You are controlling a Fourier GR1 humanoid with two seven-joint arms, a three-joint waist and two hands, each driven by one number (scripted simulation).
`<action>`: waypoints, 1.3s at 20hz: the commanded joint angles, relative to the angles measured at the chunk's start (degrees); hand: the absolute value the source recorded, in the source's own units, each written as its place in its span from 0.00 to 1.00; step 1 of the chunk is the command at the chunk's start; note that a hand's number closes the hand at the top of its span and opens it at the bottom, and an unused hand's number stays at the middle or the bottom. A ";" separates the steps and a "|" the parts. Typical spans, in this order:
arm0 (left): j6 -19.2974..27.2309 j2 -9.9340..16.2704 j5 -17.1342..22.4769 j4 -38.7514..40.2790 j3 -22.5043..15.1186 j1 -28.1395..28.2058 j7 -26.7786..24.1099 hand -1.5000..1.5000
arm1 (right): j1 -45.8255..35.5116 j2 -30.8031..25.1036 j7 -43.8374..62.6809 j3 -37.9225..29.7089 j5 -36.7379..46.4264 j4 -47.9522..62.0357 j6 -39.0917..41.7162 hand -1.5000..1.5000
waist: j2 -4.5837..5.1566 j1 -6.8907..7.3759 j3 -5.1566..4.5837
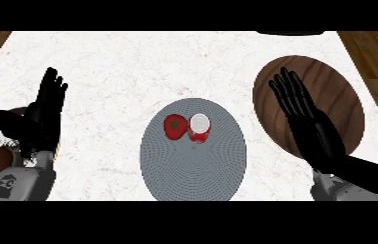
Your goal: Pick the tomato from the placemat and place it in the bowl
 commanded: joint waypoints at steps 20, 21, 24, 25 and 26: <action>-5.87 0.99 -5.81 -2.64 -1.74 2.56 1.74 0.50 | -6.41 -3.97 24.50 16.23 45.97 -3.93 -7.34 0.00 | -1.38 0.40 1.89; -7.80 3.49 -3.52 -4.11 1.22 3.56 2.47 0.50 | -13.00 -2.75 29.52 13.44 43.31 -3.07 -2.75 0.00 | -1.38 0.76 1.88; -7.77 3.17 -4.83 -2.23 1.85 1.54 3.02 0.50 | -17.98 -2.31 34.11 9.57 40.48 -5.04 3.08 0.00 | -1.35 0.73 1.87; -7.65 2.20 -5.50 -3.47 0.51 1.46 3.66 0.50 | -21.71 -0.17 34.98 9.70 41.88 -1.23 3.62 0.00 | -1.32 0.95 1.88; -9.58 2.36 -4.71 1.77 2.49 -1.52 1.87 0.50 | -21.54 -0.19 33.96 8.51 41.61 -0.45 4.95 0.00 | -1.26 0.65 1.88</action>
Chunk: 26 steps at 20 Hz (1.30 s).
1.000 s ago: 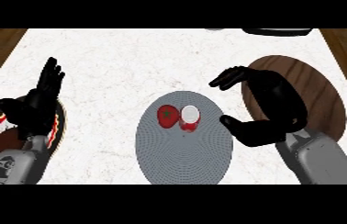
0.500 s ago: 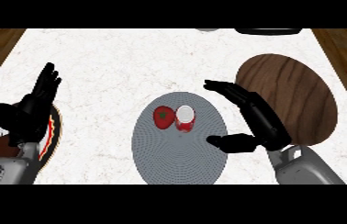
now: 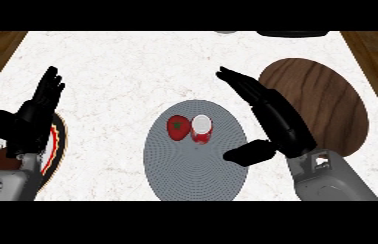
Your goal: Pick the tomato from the placemat and place it in the bowl
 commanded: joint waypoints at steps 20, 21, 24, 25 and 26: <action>-1.59 -3.17 -3.03 2.17 1.00 -1.59 -0.65 0.50 | -34.90 16.63 15.99 1.20 -1.83 36.66 33.20 0.00 | 0.40 0.91 -0.02; -2.73 -1.31 -1.69 -3.65 1.26 -0.80 3.79 0.50 | -34.10 17.85 16.96 1.90 -2.07 37.07 34.15 0.00 | 0.19 1.18 0.02; -3.81 -0.77 -1.02 -2.15 2.64 -0.48 3.29 0.50 | -34.72 17.54 18.58 3.00 -1.48 40.02 39.24 0.00 | 0.15 0.87 0.00; -2.88 -2.45 -2.39 -3.28 1.09 2.54 2.05 0.50 | -35.46 18.01 19.26 2.46 -1.18 40.63 40.19 0.00 | 0.09 0.86 0.01; -1.33 -2.64 -3.41 -2.08 1.68 -1.95 4.26 0.50 | -35.69 17.65 16.74 2.13 -0.33 42.16 40.79 0.00 | 0.18 0.51 0.03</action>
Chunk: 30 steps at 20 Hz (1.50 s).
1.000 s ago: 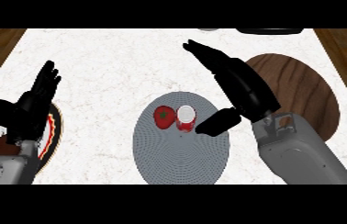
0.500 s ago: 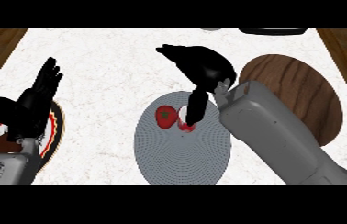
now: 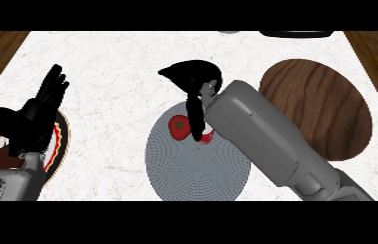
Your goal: Pick the tomato from the placemat and place it in the bowl
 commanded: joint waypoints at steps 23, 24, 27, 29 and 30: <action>-3.67 -3.61 -3.28 -0.67 4.37 2.93 -2.59 0.50 | 8.36 4.77 -11.98 3.38 20.61 9.50 -6.10 0.00 | -0.09 -0.55 0.03; -4.25 -3.57 -2.83 0.81 4.56 1.37 -1.55 0.50 | 11.15 4.77 -6.88 10.26 16.64 5.17 -8.45 0.00 | -0.10 -0.35 0.03; -4.24 -2.84 -2.81 -3.67 5.79 1.45 1.89 0.50 | 10.83 4.78 -9.99 8.44 18.01 8.64 -9.65 0.00 | -0.10 -0.24 0.04; -5.76 -2.87 -2.14 -4.57 5.83 3.13 0.85 0.50 | 10.26 4.79 -11.59 10.82 16.82 13.09 -15.22 0.00 | 0.02 0.35 0.04; -3.97 -4.08 -5.11 -2.19 4.55 0.82 1.69 0.50 | 12.98 4.79 -10.04 9.24 18.93 7.59 -12.41 0.00 | -0.10 -0.53 0.04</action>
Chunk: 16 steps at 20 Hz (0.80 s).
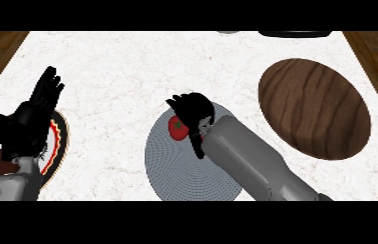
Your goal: Pick the tomato from the placemat and place it in the bowl
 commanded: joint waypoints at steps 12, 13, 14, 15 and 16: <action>-0.78 -2.77 -2.98 2.84 0.24 -3.04 -0.94 0.50 | -4.29 0.05 -6.71 7.81 -7.14 12.10 -6.96 1.00 | 0.34 0.93 0.00; -2.42 -1.48 -1.95 3.44 1.32 -3.06 -1.06 0.50 | -5.78 0.05 -4.95 8.78 -11.36 11.67 -7.46 1.00 | 0.41 1.50 0.00; -2.48 -1.22 -1.95 1.94 1.67 -1.91 -1.66 0.50 | -6.23 0.05 -9.74 7.05 -9.22 16.02 -8.50 1.00 | 0.42 1.38 0.01; -3.78 -1.41 -0.85 0.98 1.69 0.16 -2.37 0.50 | -5.24 0.05 -7.04 10.25 -11.86 12.72 -8.94 1.00 | 0.38 1.80 0.00; -2.35 -2.04 -2.31 4.60 1.71 -3.53 -1.52 0.50 | -5.44 0.05 -7.12 8.00 -11.48 11.46 -7.58 1.00 | 0.25 0.64 0.00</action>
